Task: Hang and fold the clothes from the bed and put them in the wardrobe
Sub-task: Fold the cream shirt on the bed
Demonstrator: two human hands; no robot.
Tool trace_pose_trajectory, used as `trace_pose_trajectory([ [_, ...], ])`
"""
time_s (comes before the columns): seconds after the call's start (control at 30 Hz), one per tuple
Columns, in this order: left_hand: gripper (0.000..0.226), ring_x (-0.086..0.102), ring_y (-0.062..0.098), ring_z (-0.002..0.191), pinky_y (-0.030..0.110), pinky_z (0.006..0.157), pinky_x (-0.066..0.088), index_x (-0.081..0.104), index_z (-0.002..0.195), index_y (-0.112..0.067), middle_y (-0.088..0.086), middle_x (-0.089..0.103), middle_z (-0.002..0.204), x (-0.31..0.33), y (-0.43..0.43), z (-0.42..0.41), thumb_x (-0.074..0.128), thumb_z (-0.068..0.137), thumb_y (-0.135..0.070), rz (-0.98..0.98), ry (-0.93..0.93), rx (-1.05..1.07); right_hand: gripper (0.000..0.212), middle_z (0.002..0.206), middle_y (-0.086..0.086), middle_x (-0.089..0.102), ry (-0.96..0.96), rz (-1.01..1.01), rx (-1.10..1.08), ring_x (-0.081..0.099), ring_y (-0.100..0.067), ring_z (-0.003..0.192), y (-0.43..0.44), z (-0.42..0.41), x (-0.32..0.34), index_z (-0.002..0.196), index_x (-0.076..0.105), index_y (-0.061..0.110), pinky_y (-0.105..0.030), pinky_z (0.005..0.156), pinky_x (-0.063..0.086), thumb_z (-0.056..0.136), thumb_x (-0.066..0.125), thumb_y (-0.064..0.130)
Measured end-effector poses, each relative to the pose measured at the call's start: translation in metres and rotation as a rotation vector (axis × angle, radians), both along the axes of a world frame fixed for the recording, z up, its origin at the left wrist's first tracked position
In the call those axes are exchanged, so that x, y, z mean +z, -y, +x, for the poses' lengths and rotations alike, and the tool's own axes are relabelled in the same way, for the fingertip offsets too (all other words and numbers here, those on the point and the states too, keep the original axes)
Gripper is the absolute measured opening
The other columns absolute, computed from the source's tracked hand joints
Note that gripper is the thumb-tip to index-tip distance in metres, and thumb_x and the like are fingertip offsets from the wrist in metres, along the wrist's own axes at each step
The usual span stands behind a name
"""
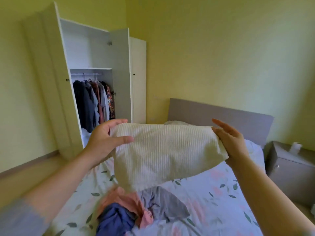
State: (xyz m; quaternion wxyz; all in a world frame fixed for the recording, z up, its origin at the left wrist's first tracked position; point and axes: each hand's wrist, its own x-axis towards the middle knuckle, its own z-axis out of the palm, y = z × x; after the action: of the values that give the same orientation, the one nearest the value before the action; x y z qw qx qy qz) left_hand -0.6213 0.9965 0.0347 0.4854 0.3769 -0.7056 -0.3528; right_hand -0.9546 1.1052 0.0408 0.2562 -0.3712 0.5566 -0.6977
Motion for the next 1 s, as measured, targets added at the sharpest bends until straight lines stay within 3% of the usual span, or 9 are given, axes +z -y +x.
trace_pose_trajectory([
  [0.13, 0.094, 0.047, 0.007, 0.129, 0.036, 0.110, 0.038, 0.052, 0.136, -0.031, -0.014, 0.053, 0.138, 0.005, -0.006, 0.043, 0.086, 0.050, -0.049, -0.097, 0.205, 0.128, 0.014, 0.101, -0.005, 0.075, 0.013, 0.035, 0.178, 0.071, -0.022, 0.085, 0.017, 0.032, 0.011, 0.102, 0.073, 0.024, -0.031, 0.062, 0.057, 0.092, 0.066, 0.018],
  [0.33, 0.104, 0.039, 0.013, 0.135, 0.027, 0.107, 0.031, 0.038, 0.147, -0.022, -0.008, 0.042, 0.147, 0.030, 0.008, 0.120, 0.091, 0.058, -0.031, -0.172, 0.406, 0.239, 0.061, 0.114, -0.006, 0.067, -0.037, 0.083, 0.428, 0.068, -0.029, 0.098, 0.049, 0.088, 0.033, 0.129, 0.060, 0.020, -0.035, 0.066, 0.059, 0.071, 0.079, 0.011],
  [0.43, 0.074, 0.056, 0.015, 0.110, 0.026, 0.086, 0.044, 0.059, 0.123, -0.022, -0.011, 0.060, 0.120, 0.046, 0.018, 0.168, 0.091, 0.057, -0.035, -0.221, 0.480, 0.372, 0.058, 0.115, -0.002, 0.065, -0.215, 0.072, 0.398, 0.066, -0.024, 0.098, 0.074, 0.131, 0.046, 0.127, 0.063, 0.025, -0.029, 0.066, 0.058, 0.075, 0.080, 0.008],
  [0.53, 0.042, 0.055, 0.013, 0.073, 0.024, 0.057, 0.036, 0.062, 0.075, -0.023, -0.006, 0.060, 0.077, 0.058, 0.029, 0.211, 0.092, 0.052, -0.041, -0.278, 0.552, 0.428, 0.041, 0.101, 0.007, 0.070, -0.627, 0.110, 0.312, 0.065, -0.010, 0.090, 0.095, 0.171, 0.053, 0.113, 0.071, 0.027, -0.019, 0.069, 0.051, 0.075, 0.082, 0.018],
  [0.6, 0.041, 0.051, 0.010, 0.071, 0.024, 0.059, 0.034, 0.060, 0.069, -0.026, -0.004, 0.055, 0.078, 0.053, 0.036, 0.234, 0.094, 0.049, -0.039, -0.276, 0.495, 0.434, 0.016, 0.081, 0.005, 0.071, -0.804, 0.154, 0.295, 0.064, -0.010, 0.075, 0.103, 0.192, 0.052, 0.090, 0.074, 0.024, -0.016, 0.060, 0.046, 0.076, 0.081, 0.024],
  [0.67, 0.048, 0.060, 0.011, 0.085, 0.028, 0.074, 0.046, 0.069, 0.085, -0.025, -0.004, 0.064, 0.094, 0.047, 0.035, 0.251, 0.097, 0.047, -0.035, -0.117, 0.231, 0.344, 0.013, 0.073, -0.004, 0.067, -0.860, 0.156, 0.288, 0.060, -0.019, 0.069, 0.107, 0.207, 0.051, 0.076, 0.070, 0.018, -0.022, 0.056, 0.044, 0.078, 0.080, 0.026],
  [0.77, 0.053, 0.072, 0.022, 0.091, 0.038, 0.078, 0.054, 0.073, 0.095, -0.026, 0.002, 0.075, 0.099, 0.046, 0.033, 0.264, 0.087, 0.048, -0.045, 0.141, -0.114, 0.122, 0.029, 0.092, -0.013, 0.065, -0.813, 0.113, 0.290, 0.060, -0.035, 0.080, 0.108, 0.215, 0.056, 0.089, 0.070, 0.007, -0.041, 0.066, 0.055, 0.082, 0.076, 0.034],
  [0.9, 0.044, 0.071, 0.020, 0.095, 0.037, 0.084, 0.053, 0.073, 0.104, -0.021, 0.002, 0.075, 0.100, 0.039, 0.042, 0.252, 0.081, 0.069, -0.046, 0.250, -0.030, 0.060, 0.035, 0.084, -0.011, 0.068, -0.470, 0.157, 0.445, 0.062, -0.020, 0.078, 0.107, 0.210, 0.039, 0.100, 0.069, 0.001, -0.020, 0.062, 0.050, 0.092, 0.060, 0.034],
  [1.0, 0.034, 0.072, 0.014, 0.088, 0.026, 0.070, 0.056, 0.072, 0.102, -0.023, 0.000, 0.076, 0.097, 0.010, 0.046, 0.229, 0.077, 0.075, -0.042, 0.436, 0.000, 0.031, 0.037, 0.080, -0.014, 0.061, -0.330, 0.275, 0.436, 0.058, -0.022, 0.071, 0.102, 0.195, 0.000, 0.098, 0.064, -0.008, -0.028, 0.059, 0.045, 0.096, 0.058, 0.029],
])
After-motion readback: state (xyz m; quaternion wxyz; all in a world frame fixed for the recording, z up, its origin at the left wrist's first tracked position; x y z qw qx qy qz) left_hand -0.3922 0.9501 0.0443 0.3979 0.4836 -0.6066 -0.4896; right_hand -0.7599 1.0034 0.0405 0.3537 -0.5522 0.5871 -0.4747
